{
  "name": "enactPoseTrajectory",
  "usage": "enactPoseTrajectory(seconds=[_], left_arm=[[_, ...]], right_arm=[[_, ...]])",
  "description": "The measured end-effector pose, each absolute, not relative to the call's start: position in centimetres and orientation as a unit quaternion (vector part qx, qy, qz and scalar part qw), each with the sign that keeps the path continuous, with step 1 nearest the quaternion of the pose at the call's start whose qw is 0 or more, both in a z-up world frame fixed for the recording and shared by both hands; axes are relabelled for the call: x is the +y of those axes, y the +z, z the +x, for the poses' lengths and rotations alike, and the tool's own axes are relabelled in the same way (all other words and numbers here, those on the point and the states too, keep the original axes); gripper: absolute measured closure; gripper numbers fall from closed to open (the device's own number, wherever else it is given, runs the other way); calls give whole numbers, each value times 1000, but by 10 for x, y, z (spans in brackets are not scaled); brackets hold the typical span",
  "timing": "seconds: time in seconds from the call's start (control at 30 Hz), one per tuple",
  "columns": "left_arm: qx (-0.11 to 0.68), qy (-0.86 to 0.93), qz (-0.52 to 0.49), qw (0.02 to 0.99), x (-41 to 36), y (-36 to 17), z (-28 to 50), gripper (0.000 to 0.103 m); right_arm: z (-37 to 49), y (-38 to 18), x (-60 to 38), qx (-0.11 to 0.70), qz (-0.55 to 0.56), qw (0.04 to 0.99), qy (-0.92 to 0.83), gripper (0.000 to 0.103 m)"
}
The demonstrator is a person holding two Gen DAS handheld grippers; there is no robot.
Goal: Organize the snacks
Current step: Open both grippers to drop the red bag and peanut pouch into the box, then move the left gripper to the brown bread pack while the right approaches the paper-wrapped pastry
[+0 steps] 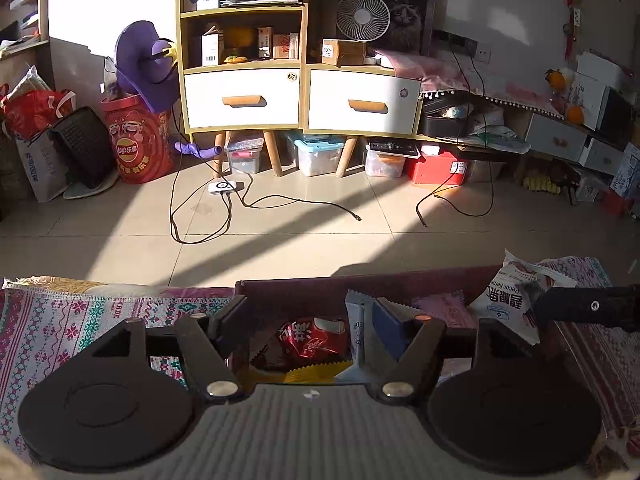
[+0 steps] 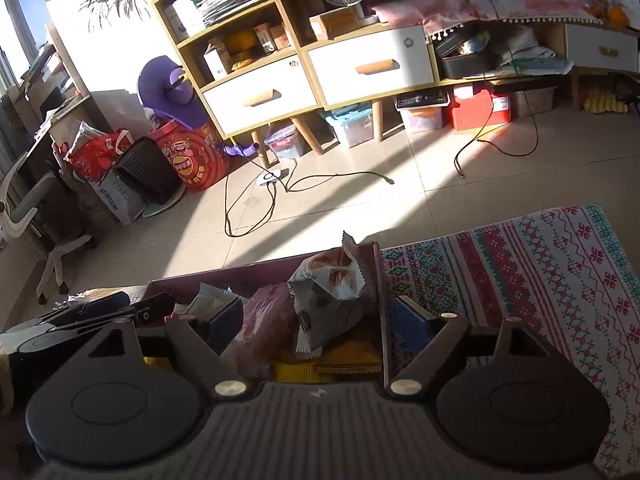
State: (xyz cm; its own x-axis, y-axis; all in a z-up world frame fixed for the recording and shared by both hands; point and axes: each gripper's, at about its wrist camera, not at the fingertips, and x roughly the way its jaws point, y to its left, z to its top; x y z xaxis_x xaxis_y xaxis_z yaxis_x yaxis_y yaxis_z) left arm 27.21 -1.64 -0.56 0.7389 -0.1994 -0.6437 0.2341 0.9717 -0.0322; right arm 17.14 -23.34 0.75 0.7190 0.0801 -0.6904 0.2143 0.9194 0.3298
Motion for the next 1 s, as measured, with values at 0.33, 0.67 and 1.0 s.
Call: enactPoseTrajectory(seconds=[0.33,0.67,1.0], left_arm=[[352,-131,24,926,-5,-2,232,15],[361,-142,21,921,8,5,189,8],[372,-152,20,915,14,4,149,1]], right_arm=[[148,16,-230,384,179,905,-39,20],[113,29,-219,386,161,908,-30,14],[79,31,-209,392,140,909,-21,11]])
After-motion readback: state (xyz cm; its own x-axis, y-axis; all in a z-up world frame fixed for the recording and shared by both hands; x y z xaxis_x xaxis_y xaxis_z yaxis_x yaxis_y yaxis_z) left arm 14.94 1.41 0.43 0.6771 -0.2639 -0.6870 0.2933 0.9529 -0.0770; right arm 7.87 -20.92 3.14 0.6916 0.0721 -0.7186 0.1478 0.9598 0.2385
